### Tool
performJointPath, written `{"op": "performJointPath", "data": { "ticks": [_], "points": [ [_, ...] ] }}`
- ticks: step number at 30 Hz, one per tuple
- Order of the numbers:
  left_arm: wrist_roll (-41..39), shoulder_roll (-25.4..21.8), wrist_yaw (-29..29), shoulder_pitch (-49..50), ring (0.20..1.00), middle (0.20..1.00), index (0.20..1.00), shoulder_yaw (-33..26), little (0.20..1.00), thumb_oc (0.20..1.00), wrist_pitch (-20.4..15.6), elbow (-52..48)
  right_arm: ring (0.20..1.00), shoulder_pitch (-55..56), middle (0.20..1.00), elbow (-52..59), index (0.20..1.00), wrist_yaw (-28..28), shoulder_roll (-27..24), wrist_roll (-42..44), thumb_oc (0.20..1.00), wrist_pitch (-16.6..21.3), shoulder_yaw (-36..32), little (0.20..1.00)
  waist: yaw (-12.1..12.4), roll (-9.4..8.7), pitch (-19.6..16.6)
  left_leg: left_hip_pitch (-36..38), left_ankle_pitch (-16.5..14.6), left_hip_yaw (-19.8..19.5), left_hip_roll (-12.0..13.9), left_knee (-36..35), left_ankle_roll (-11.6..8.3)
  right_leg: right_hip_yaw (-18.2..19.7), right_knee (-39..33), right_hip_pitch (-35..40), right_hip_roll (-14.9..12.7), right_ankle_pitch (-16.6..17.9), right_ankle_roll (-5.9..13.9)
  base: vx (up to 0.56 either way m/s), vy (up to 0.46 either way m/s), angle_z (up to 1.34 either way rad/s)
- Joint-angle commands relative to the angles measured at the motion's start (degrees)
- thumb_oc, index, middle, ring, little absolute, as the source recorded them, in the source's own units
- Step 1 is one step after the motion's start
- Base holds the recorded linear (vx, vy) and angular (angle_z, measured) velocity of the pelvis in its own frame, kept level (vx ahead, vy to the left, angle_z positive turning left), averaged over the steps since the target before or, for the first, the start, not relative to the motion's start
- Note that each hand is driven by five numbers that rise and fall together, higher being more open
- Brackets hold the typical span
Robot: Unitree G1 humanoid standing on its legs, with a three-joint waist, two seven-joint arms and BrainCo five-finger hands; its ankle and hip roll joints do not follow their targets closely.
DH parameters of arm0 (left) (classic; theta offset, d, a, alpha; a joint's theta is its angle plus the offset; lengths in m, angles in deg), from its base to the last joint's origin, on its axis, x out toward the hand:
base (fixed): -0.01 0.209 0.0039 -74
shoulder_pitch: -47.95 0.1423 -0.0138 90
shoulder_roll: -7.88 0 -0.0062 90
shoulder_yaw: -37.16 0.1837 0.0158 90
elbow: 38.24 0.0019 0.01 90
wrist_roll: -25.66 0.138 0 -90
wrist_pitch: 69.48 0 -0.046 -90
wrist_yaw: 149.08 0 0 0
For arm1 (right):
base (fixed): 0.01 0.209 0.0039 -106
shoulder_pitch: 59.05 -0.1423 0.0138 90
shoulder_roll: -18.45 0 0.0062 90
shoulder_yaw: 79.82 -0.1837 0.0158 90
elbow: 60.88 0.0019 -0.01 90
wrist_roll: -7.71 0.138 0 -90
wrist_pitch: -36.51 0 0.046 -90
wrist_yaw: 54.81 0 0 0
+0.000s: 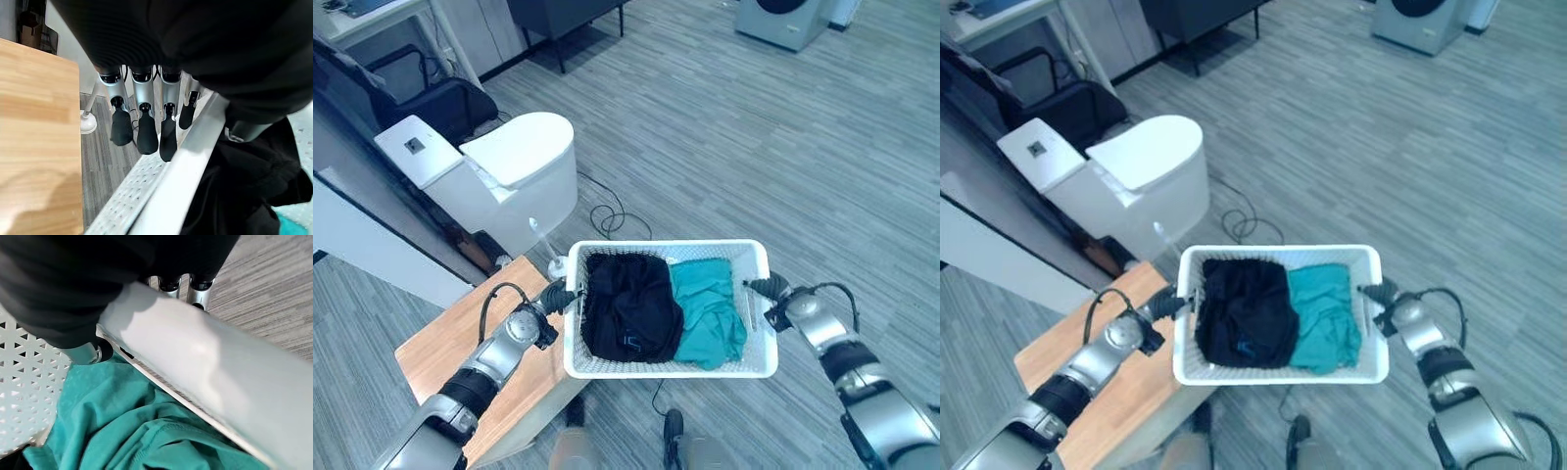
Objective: Grab the laundry basket,head to the washer,open it,put in the laundry and shut it.
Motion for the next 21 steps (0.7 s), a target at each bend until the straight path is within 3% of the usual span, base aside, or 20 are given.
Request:
{"op": "performJointPath", "data": {
  "ticks": [1,3,12,15,18,21],
  "points": [
    [-2.42,-3.73,0.2,-3.29,0.2,0.2,0.2,-1.78,0.2,0.2,-4.05,-0.42,0.2,-4.86,0.2,0.31,0.2,0.58,-2.94,3.96,0.2,3.8,-3.15,0.2,1.08,-2.24,-1.78,2.8,-16.21,2.23,-5.5,10.01,7.86,1.99,-6.59,4.62,-1.7,-1.0,5.54,-0.06,-0.026,-0.21],
    [-2.31,-2.78,0.57,-3.61,0.2,0.2,0.2,-1.81,0.2,0.2,-4.06,1.04,0.2,-3.28,0.2,0.92,0.2,0.58,-3.28,3.7,0.2,3.39,-4.31,0.2,-0.1,-1.07,-2.72,5.92,-17.72,4.96,-4.28,5.96,8.21,2.18,-6.57,4.73,-1.14,-0.79,5.76,-0.04,0.036,-0.43],
    [-2.12,0.32,0.35,-4.54,0.2,0.2,0.2,-0.23,0.2,0.2,-4.18,3.23,0.2,5.25,0.2,3.46,0.2,0.06,-2.98,4.99,0.2,3.82,-9.99,0.2,-2.51,0.51,-3.58,9.19,-17.8,5.13,-5.9,0.79,9.04,2.23,-6.56,3.63,-2.24,2.72,6.72,-0.1,0.086,-0.03],
    [-1.97,-0.16,0.74,-5.64,0.2,0.2,0.2,-0.01,0.2,0.2,-4.52,5.29,0.2,3.19,0.2,3.13,0.2,0.03,-1.93,4.0,0.2,3.94,-9.21,0.2,-2.93,1.09,-1.67,8.65,-17.34,6.93,-6.18,-1.06,10.55,2.72,-5.48,-2.31,-4.39,8.17,9.71,-0.34,0.071,-0.26],
    [-1.95,-1.37,1.78,-7.49,0.2,0.2,0.2,0.38,0.2,0.2,-4.64,6.77,0.2,1.4,0.2,2.48,0.2,-0.22,-0.49,4.14,0.2,4.1,-8.09,0.2,-1.78,0.95,-0.82,6.3,-16.61,9.5,-5.62,0.11,11.84,2.49,-1.42,-1.13,-4.14,3.61,9.19,-0.3,-0.016,-0.62],
    [-2.51,-2.16,1.89,-5.37,0.2,0.2,0.2,-0.97,0.2,0.2,-4.51,6.32,0.2,0.34,0.2,0.95,0.2,0.58,2.21,3.36,0.2,4.07,-6.1,0.2,0.96,-0.11,-2.6,4.72,-15.82,12.95,-4.86,1.04,12.23,-0.78,-0.08,3.87,-4.47,-0.84,8.05,-0.17,-0.095,-0.88]
  ]
}}
